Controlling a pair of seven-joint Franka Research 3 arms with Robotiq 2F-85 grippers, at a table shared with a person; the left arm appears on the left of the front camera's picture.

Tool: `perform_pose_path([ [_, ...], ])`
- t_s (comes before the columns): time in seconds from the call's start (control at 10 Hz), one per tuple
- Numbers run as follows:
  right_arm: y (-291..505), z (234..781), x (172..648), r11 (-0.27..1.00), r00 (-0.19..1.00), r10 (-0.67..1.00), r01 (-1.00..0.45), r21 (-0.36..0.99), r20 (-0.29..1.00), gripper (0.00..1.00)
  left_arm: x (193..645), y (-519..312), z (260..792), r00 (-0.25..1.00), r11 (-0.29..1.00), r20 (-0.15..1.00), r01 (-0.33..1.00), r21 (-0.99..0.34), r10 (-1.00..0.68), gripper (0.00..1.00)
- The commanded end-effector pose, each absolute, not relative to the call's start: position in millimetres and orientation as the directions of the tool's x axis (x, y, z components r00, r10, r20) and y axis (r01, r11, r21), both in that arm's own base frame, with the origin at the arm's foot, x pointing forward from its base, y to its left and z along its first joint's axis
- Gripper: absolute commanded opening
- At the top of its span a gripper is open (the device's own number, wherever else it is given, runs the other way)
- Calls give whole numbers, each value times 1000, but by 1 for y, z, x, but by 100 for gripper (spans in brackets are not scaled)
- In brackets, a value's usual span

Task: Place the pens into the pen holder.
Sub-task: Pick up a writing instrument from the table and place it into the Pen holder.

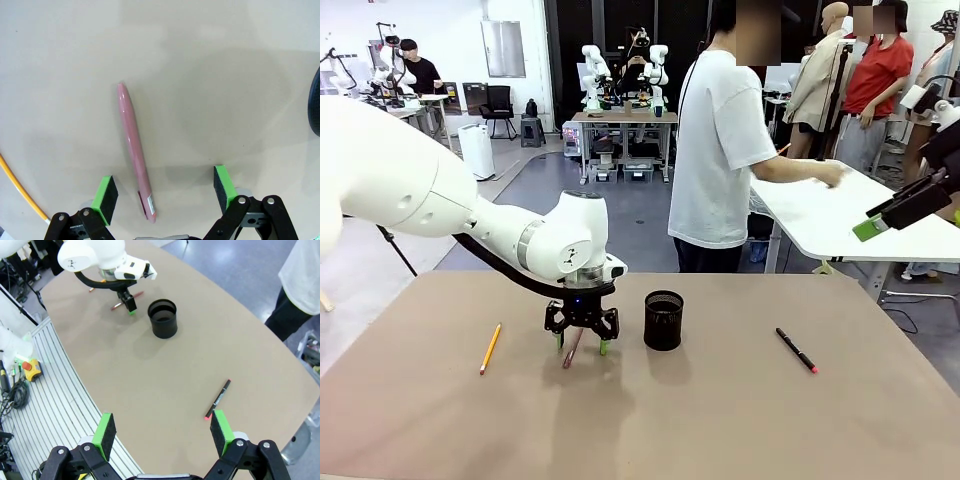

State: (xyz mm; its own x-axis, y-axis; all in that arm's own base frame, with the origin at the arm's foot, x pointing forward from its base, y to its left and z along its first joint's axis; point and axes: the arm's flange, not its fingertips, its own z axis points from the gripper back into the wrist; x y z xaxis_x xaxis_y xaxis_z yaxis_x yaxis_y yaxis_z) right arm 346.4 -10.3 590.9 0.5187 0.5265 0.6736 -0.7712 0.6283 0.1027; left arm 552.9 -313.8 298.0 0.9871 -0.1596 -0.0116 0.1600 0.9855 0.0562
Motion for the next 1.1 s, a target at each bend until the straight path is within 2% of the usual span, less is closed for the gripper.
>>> perform_pose_path([
  [0.0, -10, 592, 348, 615, 506, 518, -781, 110, 690, 100, 561, -306, 304, 986, 983, 15, 165, 80, -166, 100],
  [0.2, -10, 592, 348, 615, 506, 518, -781, 110, 690, 100, 564, -303, 307, 984, 982, 24, 176, 74, -178, 100],
  [0.3, -10, 592, 348, 615, 506, 518, -781, 110, 690, 100, 566, -300, 308, 980, 978, 29, 196, 70, -199, 89],
  [0.8, -10, 592, 348, 615, 506, 518, -781, 110, 690, 100, 573, -298, 307, 978, 977, 20, 204, 60, -206, 7],
  [0.9, -10, 592, 348, 615, 506, 518, -781, 110, 690, 100, 573, -299, 306, 979, 977, 19, 202, 61, -204, 0],
  [1.0, -10, 592, 348, 615, 506, 518, -781, 110, 690, 100, 573, -298, 305, 979, 978, 22, 199, 59, -201, 0],
])
